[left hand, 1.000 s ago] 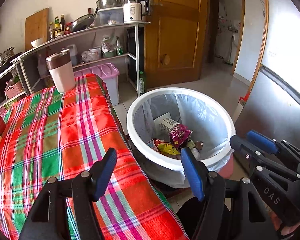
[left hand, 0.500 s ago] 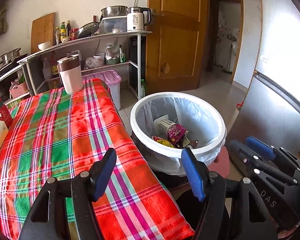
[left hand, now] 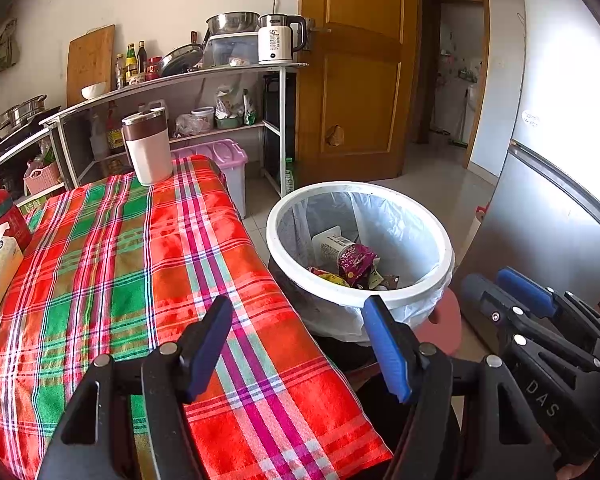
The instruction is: Collect trash
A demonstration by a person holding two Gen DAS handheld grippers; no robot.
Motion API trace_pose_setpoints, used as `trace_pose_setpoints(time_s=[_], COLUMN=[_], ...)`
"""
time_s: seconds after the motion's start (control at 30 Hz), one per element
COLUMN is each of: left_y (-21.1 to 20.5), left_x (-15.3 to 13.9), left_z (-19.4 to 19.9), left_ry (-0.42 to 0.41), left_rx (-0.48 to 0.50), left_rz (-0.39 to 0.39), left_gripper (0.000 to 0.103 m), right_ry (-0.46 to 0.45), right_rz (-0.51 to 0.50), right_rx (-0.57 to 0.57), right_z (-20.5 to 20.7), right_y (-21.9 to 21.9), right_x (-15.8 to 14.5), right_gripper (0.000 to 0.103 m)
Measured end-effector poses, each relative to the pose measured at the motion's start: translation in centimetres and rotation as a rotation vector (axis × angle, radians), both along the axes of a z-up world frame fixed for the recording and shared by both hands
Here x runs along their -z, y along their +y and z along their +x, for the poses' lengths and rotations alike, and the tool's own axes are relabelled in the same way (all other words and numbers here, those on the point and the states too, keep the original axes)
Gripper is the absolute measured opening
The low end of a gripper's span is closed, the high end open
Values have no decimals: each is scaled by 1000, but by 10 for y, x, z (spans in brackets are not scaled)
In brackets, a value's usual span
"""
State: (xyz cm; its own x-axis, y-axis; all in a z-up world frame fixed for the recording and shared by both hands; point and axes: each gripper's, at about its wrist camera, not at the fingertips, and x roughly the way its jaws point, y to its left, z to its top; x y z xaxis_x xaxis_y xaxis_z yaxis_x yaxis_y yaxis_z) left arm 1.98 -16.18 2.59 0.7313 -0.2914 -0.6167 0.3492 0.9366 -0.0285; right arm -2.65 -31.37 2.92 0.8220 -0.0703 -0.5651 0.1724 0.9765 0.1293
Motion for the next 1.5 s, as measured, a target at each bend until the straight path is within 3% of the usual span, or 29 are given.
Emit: trace_pose_setpoints(time_s=[1.5], left_y=[1], left_x=[-5], left_z=[-5], left_ry=[-13], left_rx=[-3], left_rz=[-2], left_gripper=[71], right_ry=[-8], right_rz=[0], right_rx=[-13], right_z=[-4], right_y=[5], right_x=[-4], right_gripper=[42])
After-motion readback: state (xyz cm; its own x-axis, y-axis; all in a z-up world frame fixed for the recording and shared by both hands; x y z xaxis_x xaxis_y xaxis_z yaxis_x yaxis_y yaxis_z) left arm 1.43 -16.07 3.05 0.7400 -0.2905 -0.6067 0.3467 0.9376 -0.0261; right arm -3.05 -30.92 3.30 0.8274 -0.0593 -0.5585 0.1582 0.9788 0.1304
